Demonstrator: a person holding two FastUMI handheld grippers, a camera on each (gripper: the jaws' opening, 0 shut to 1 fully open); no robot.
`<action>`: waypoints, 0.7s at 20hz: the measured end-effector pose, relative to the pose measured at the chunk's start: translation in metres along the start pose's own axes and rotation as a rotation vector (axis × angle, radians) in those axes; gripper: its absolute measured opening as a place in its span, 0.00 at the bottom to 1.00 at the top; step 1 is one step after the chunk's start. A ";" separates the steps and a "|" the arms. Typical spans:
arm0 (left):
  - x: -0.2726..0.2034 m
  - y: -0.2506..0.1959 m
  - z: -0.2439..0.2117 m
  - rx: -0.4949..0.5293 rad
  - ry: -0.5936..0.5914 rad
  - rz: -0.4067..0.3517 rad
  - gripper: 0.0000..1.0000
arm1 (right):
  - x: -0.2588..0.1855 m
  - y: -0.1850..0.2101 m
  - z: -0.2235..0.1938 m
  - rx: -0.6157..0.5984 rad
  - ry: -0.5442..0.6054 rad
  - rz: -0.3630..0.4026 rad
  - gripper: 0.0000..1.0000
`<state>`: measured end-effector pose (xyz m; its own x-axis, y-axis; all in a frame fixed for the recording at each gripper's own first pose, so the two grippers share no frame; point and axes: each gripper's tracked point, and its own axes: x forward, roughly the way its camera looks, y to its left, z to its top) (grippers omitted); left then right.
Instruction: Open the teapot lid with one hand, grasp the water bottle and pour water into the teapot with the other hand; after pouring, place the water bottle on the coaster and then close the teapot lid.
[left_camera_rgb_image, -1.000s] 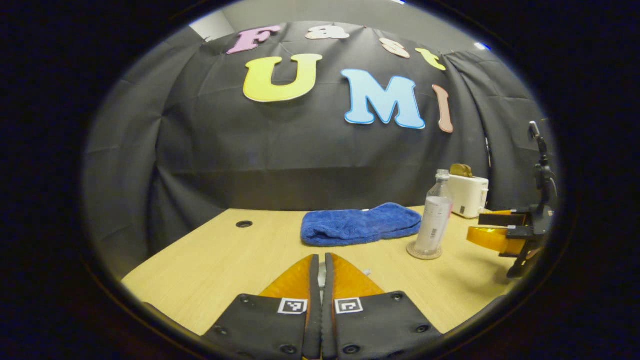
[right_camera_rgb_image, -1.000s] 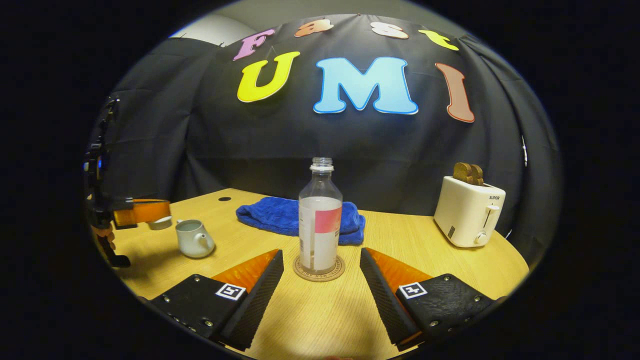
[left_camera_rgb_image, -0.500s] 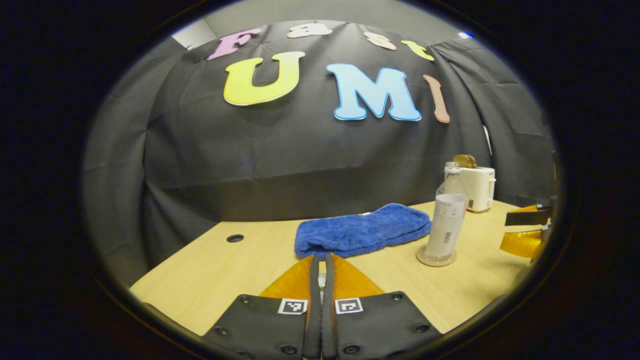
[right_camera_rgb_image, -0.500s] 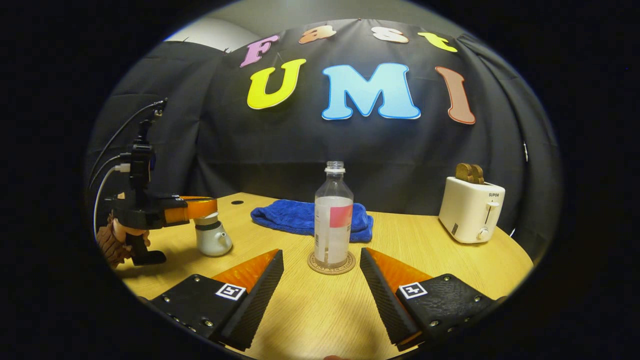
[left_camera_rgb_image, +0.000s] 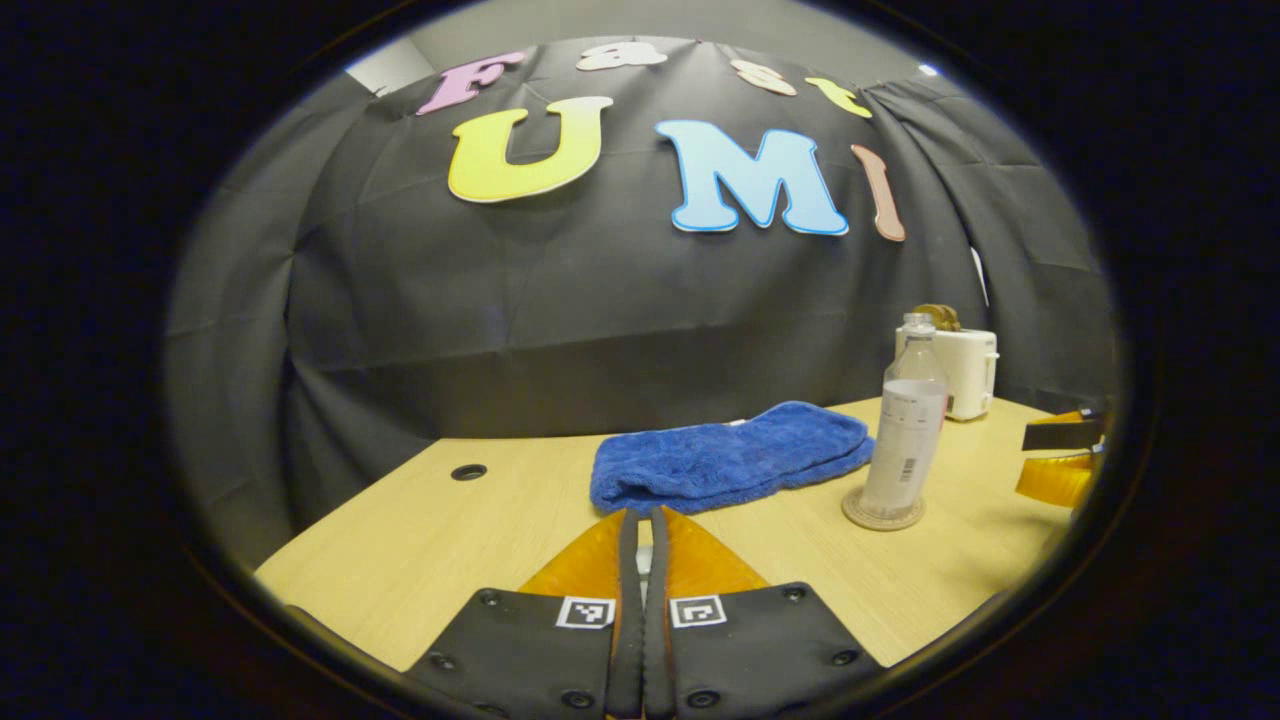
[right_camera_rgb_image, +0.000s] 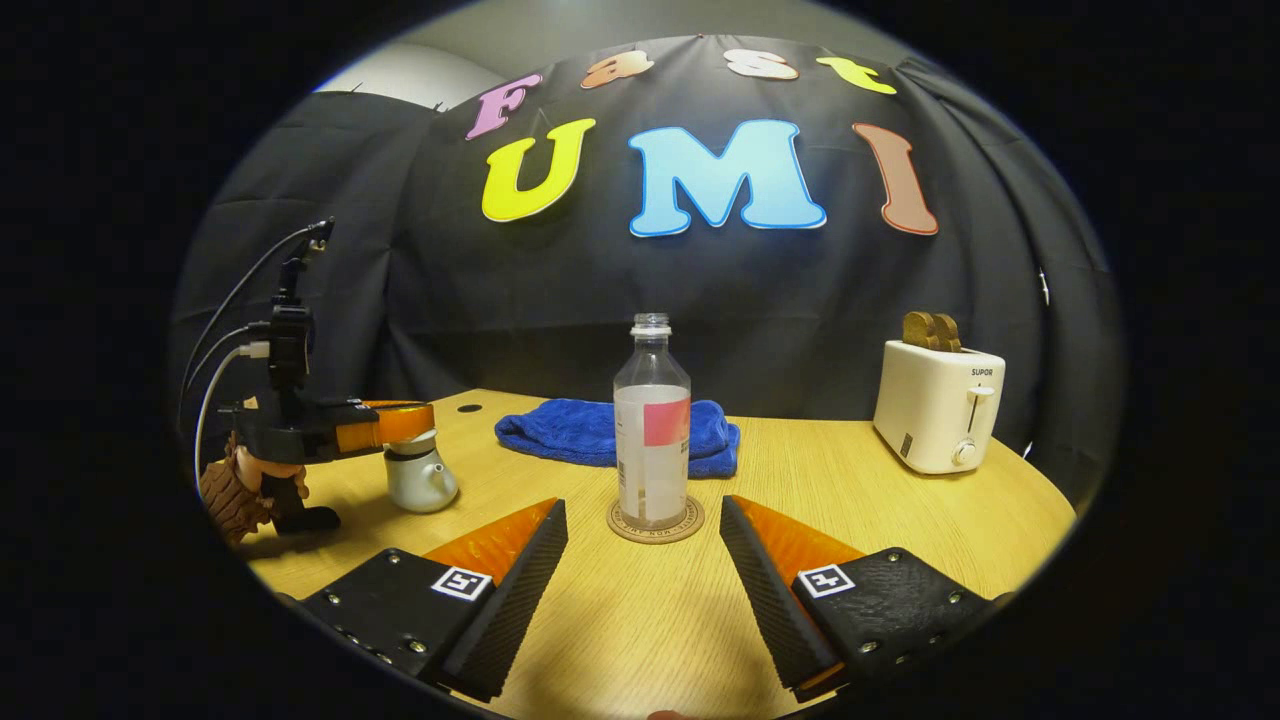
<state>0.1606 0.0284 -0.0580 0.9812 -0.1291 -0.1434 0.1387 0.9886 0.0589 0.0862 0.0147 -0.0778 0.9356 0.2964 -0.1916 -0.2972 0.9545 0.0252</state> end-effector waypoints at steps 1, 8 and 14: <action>-0.001 0.000 -0.001 -0.003 0.002 0.000 0.06 | -0.001 0.000 -0.002 0.007 0.003 -0.001 0.95; -0.004 0.005 -0.012 -0.029 0.028 0.025 0.07 | -0.006 -0.002 0.004 0.043 -0.015 0.003 0.95; -0.006 0.004 -0.015 -0.080 0.014 0.023 0.15 | -0.011 -0.003 0.002 0.049 -0.012 0.002 0.95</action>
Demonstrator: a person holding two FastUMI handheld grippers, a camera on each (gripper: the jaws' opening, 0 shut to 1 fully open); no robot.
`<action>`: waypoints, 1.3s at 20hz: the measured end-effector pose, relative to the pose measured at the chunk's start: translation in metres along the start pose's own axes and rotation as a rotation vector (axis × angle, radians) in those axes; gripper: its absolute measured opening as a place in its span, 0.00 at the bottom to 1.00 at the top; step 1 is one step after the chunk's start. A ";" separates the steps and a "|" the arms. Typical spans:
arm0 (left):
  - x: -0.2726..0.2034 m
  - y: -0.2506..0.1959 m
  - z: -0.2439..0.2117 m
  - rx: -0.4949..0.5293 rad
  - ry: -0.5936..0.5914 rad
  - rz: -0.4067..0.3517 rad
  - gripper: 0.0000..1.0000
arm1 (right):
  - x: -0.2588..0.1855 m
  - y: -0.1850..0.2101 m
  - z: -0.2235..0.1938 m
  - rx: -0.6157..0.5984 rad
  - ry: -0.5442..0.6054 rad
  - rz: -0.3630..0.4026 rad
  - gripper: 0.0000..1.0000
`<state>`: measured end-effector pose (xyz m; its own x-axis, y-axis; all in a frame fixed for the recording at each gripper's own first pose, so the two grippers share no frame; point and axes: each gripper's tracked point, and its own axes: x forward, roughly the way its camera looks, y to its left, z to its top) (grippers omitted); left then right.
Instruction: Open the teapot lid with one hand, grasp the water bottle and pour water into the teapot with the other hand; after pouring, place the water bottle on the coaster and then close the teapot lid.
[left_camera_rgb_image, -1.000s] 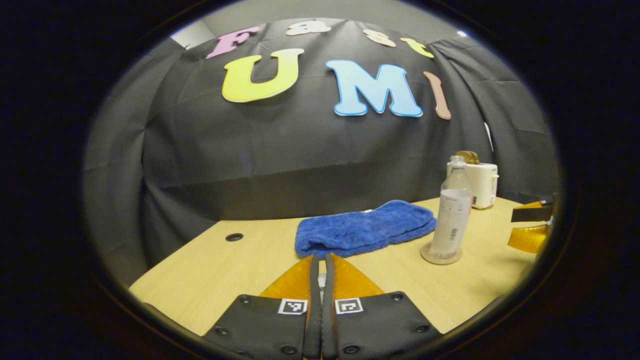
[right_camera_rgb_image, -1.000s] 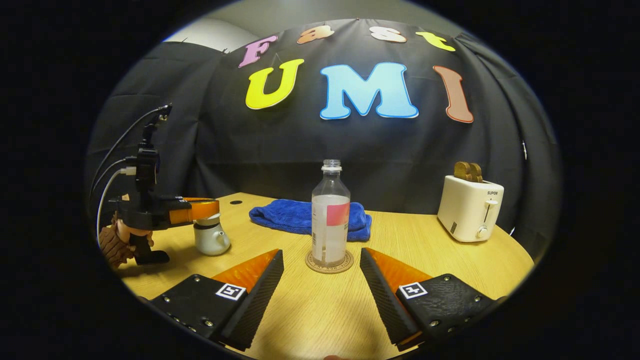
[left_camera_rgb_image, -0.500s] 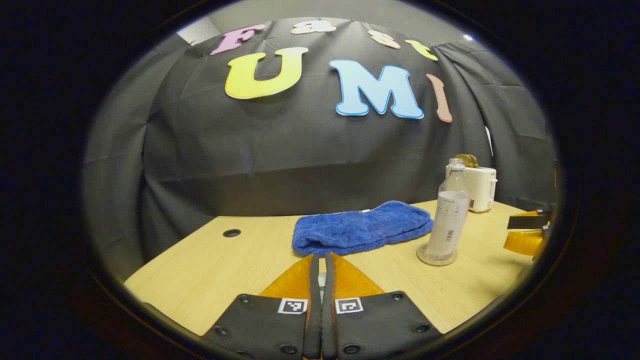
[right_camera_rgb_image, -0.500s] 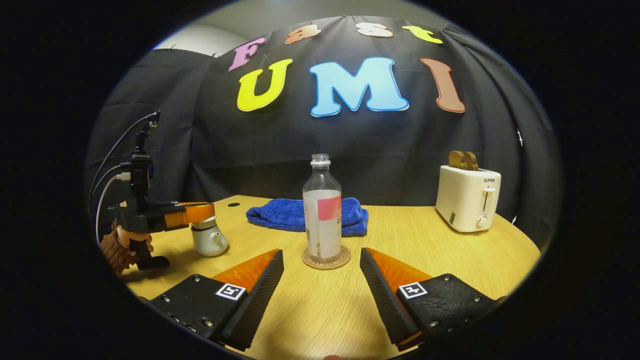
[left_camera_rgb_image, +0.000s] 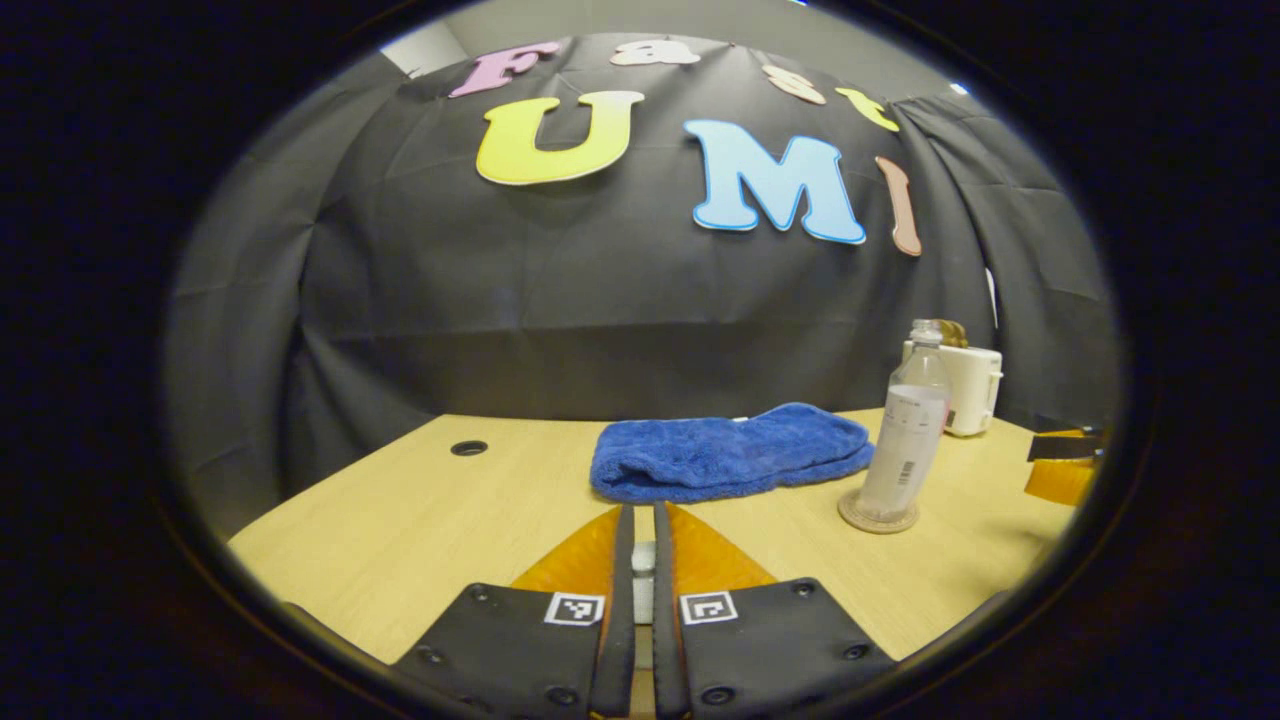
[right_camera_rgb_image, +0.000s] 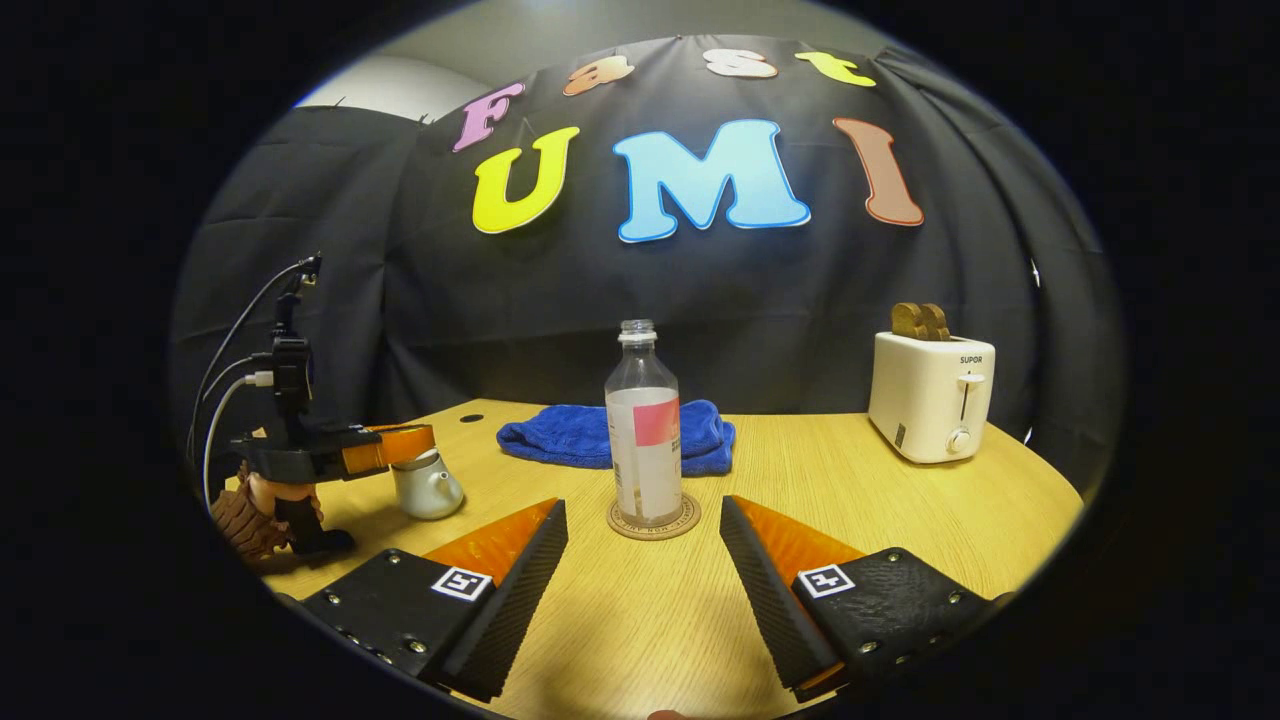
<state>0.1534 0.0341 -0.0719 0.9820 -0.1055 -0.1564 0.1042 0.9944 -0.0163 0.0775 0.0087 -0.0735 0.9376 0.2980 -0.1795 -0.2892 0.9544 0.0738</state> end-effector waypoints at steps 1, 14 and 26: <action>-0.001 -0.001 -0.002 0.007 0.004 -0.001 0.14 | -0.001 0.000 -0.001 0.004 -0.001 0.000 0.95; -0.096 -0.018 0.039 0.060 -0.069 0.011 0.24 | -0.036 0.005 0.023 0.032 -0.047 -0.069 0.96; -0.209 -0.046 0.047 0.071 -0.129 0.054 0.24 | -0.109 0.014 0.045 0.035 -0.133 -0.087 0.95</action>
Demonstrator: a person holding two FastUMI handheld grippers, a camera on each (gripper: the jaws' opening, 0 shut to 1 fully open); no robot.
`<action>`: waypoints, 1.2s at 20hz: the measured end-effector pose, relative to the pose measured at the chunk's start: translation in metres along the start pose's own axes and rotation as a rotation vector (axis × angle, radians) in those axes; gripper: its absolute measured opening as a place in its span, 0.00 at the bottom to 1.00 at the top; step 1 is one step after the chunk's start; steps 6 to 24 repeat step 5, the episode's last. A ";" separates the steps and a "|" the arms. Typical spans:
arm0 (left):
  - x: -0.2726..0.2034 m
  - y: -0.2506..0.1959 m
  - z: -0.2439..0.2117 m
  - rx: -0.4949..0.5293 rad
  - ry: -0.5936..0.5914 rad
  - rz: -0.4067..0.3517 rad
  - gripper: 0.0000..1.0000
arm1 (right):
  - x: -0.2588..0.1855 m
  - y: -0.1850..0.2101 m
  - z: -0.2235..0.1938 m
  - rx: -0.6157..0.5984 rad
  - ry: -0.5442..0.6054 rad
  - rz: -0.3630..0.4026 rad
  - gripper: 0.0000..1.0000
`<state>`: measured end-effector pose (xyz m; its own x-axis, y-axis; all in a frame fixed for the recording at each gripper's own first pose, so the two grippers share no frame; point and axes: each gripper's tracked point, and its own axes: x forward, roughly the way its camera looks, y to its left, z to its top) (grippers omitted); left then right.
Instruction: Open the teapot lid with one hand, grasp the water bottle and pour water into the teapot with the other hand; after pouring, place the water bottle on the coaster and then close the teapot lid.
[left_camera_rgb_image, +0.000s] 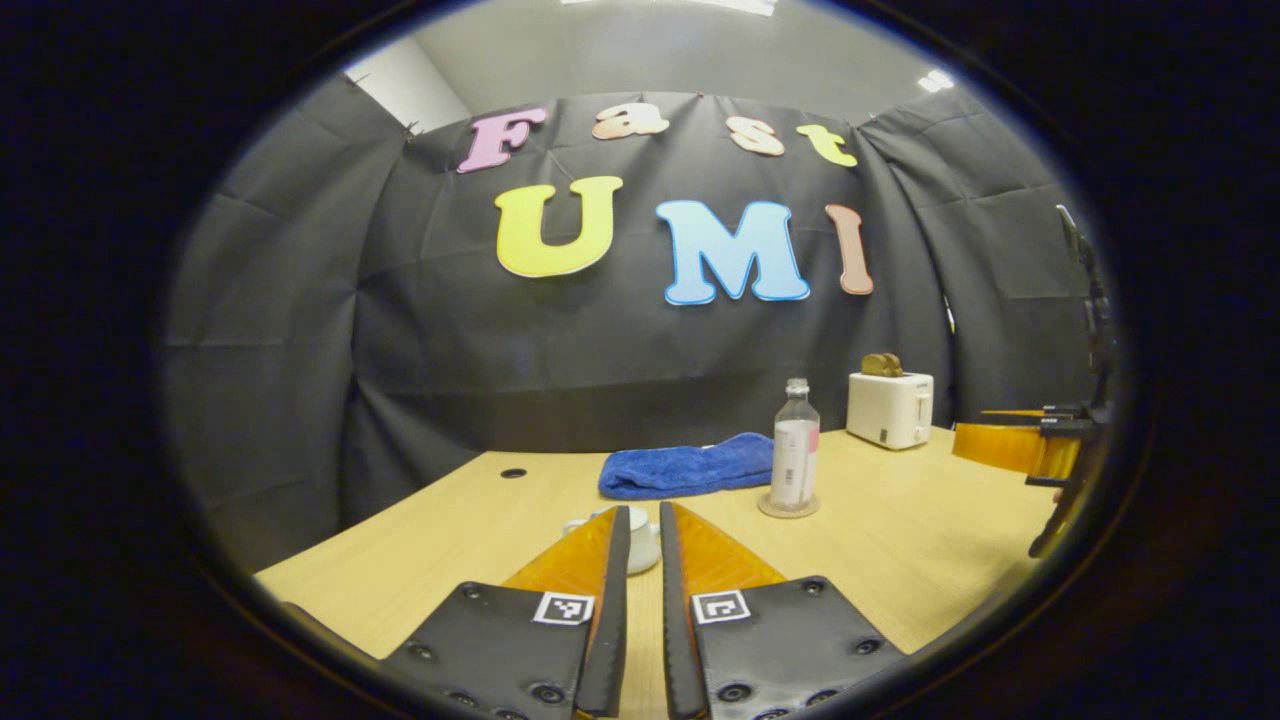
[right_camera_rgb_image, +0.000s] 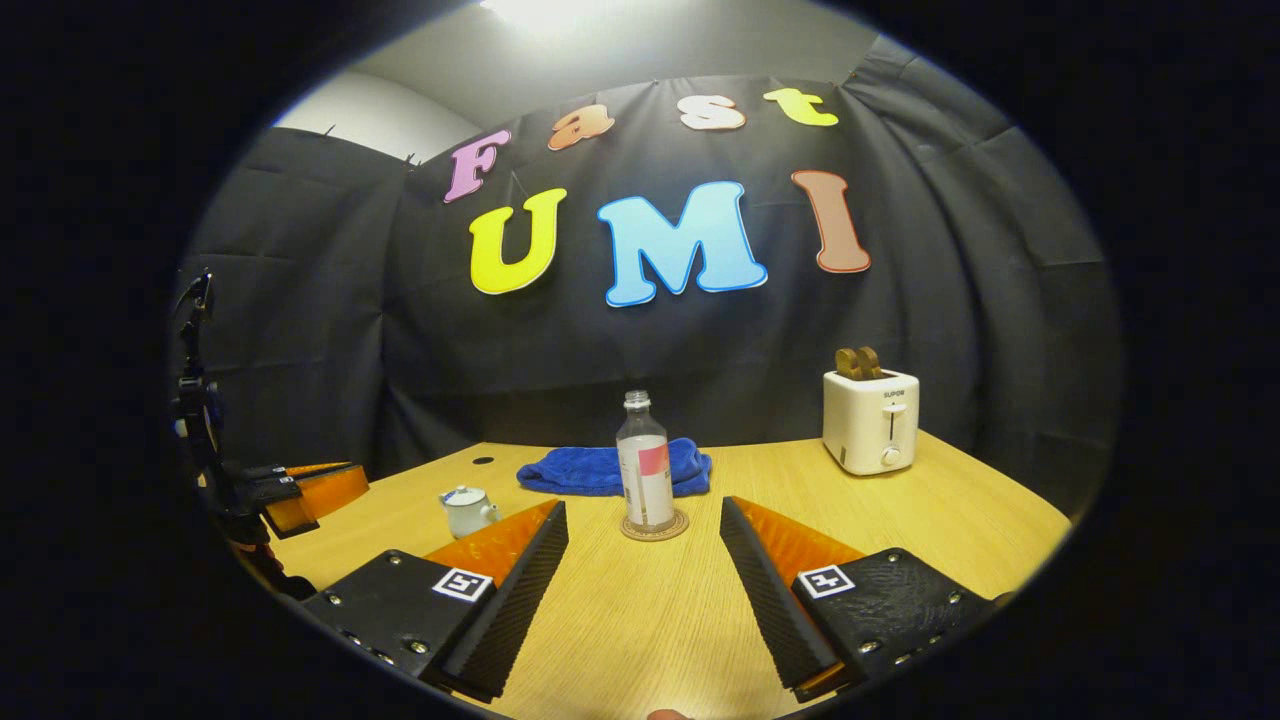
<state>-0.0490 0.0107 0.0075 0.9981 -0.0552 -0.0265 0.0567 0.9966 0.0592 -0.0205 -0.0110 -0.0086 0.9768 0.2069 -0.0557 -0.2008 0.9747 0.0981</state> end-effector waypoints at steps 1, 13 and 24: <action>-0.004 -0.002 0.001 -0.005 -0.006 -0.001 0.24 | -0.003 -0.001 0.000 -0.002 -0.006 -0.004 0.95; -0.011 -0.012 0.001 -0.013 -0.013 -0.010 0.24 | -0.012 -0.011 -0.001 -0.005 -0.008 -0.026 0.95; -0.011 -0.012 0.001 -0.013 -0.013 -0.010 0.24 | -0.012 -0.011 -0.001 -0.005 -0.008 -0.026 0.95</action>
